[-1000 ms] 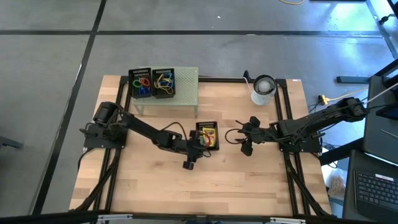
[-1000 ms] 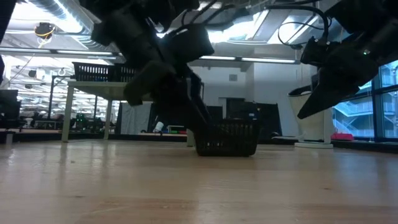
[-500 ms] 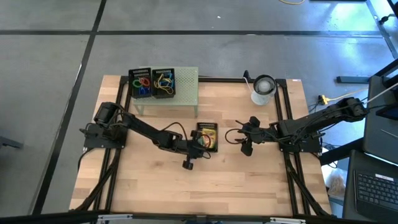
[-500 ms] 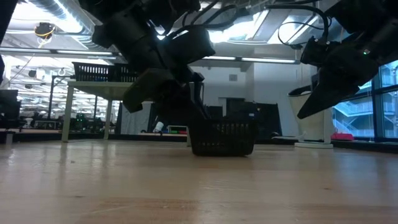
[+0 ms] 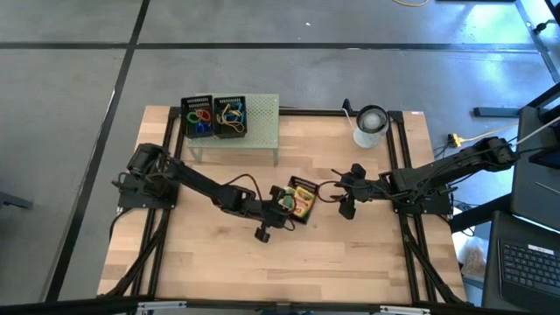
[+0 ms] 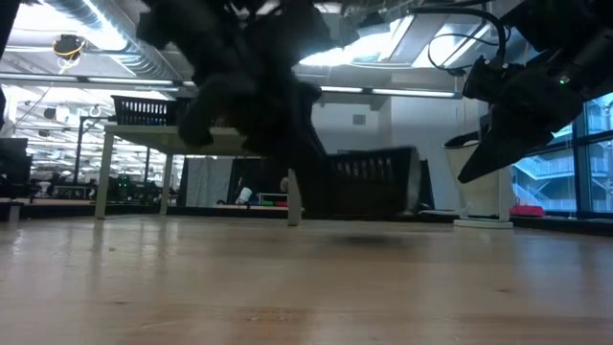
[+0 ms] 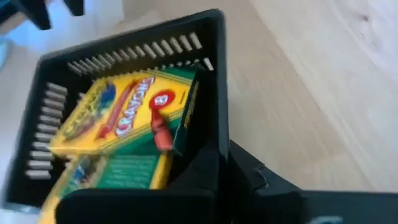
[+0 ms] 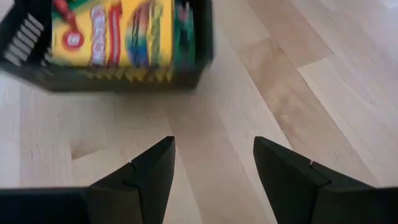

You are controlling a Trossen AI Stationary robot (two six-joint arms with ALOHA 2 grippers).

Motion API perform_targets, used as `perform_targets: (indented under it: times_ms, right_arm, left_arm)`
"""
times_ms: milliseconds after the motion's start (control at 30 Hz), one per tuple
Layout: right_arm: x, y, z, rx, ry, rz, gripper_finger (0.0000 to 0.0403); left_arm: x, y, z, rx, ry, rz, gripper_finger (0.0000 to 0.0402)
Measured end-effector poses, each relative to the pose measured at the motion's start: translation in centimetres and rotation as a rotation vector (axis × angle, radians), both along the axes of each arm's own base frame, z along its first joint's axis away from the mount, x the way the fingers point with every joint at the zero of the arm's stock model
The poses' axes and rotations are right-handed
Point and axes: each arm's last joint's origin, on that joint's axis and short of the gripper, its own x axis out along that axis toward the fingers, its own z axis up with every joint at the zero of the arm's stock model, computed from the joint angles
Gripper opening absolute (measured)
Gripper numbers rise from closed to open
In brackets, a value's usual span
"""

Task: Pick & Place Office Desk Supplies
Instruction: Put the black bin on the shelf

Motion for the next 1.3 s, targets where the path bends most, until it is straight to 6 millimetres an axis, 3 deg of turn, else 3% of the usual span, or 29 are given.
perform_targets:
  times_ms: [667,1000,1300]
  right_arm:
    - [0.1,0.1,0.1,0.022,-0.013,0.015,0.0219]
    - [0.1,0.1,0.1,0.022,-0.013,0.015,0.0219]
    - [0.1,0.1,0.1,0.024,-0.013,0.018,0.0219]
  left_arm:
    - [-1.8,1.7,8.1,0.225,-0.180,0.102,0.0004]
    - [-3.3,5.0,11.3,0.288,-0.212,0.146,0.0004]
    - [-5.5,9.2,12.5,0.249,-0.106,0.209,0.0004]
